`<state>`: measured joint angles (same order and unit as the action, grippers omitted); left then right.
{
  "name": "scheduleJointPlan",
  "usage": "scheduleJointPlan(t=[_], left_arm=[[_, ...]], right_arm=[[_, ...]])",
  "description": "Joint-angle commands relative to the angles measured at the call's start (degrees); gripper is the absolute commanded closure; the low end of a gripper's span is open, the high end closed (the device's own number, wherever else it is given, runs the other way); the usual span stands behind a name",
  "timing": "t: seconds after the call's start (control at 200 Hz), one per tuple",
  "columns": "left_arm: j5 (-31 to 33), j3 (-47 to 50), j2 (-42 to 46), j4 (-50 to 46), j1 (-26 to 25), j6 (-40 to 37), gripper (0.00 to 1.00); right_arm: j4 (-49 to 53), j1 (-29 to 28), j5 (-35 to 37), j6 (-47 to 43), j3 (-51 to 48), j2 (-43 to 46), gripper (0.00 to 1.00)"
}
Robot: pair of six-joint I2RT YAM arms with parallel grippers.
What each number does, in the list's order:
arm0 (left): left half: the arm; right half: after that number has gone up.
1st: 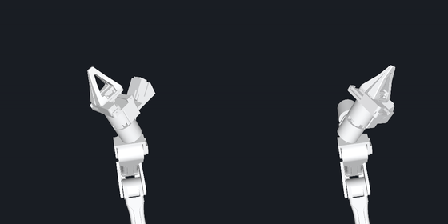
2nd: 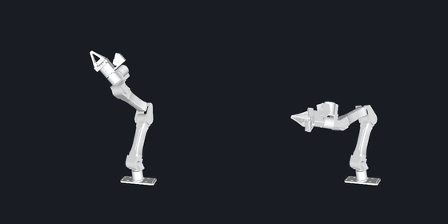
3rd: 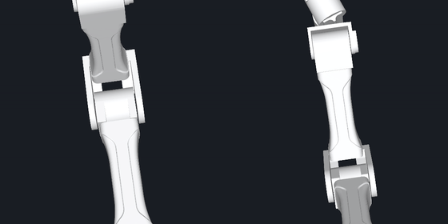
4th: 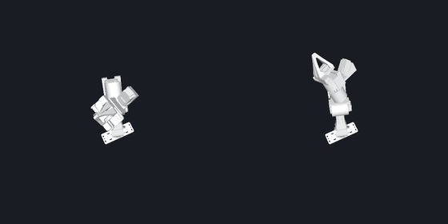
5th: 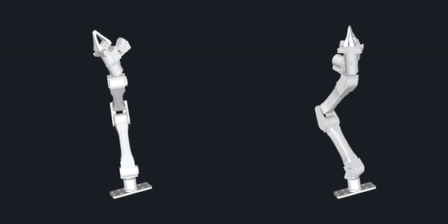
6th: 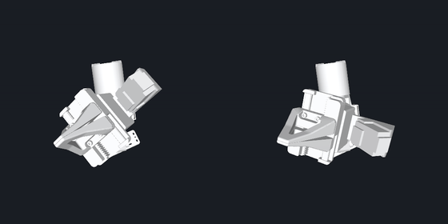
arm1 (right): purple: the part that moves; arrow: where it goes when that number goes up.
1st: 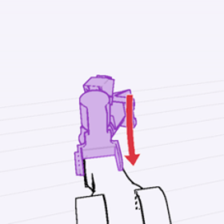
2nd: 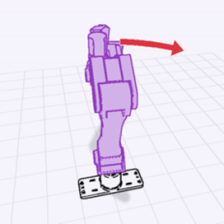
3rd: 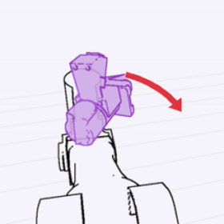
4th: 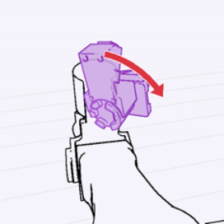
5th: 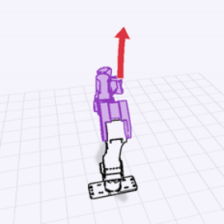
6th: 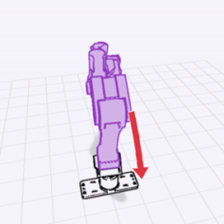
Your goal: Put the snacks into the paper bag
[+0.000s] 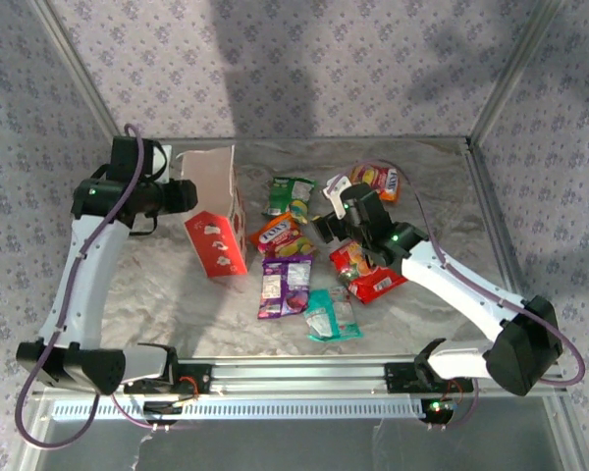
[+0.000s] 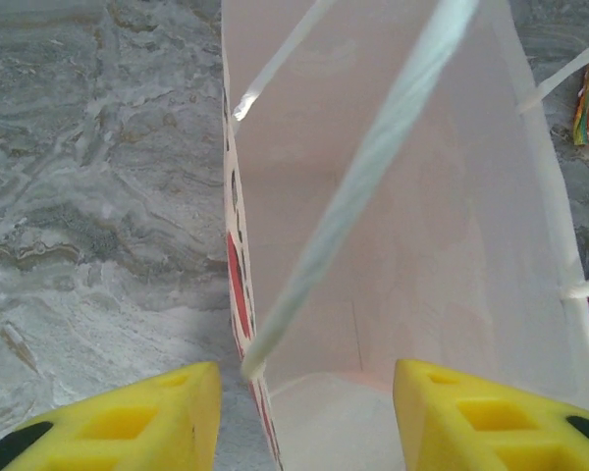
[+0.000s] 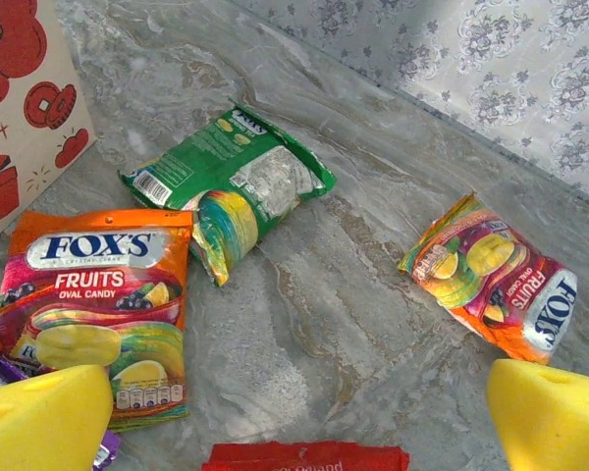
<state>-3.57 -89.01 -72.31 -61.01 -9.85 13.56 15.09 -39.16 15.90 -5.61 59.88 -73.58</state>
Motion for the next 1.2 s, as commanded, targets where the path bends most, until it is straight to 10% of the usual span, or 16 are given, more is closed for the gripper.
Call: scheduleJointPlan(t=[0.0,0.395,1.194], left_arm=[[1.1,-2.5,3.4,-0.9,0.3,1.6,0.49],[2.0,2.3,11.1,10.6,0.3,9.5,0.43],[5.3,-13.9,-9.1,5.2,1.5,7.1,0.54]], right_arm=[[1.2,-0.5,2.0,-0.8,2.4,-0.3,0.0],[1.7,-0.9,3.2,1.3,2.9,6.5,0.0],[2.2,0.5,3.9,1.0,1.7,8.7,0.0]])
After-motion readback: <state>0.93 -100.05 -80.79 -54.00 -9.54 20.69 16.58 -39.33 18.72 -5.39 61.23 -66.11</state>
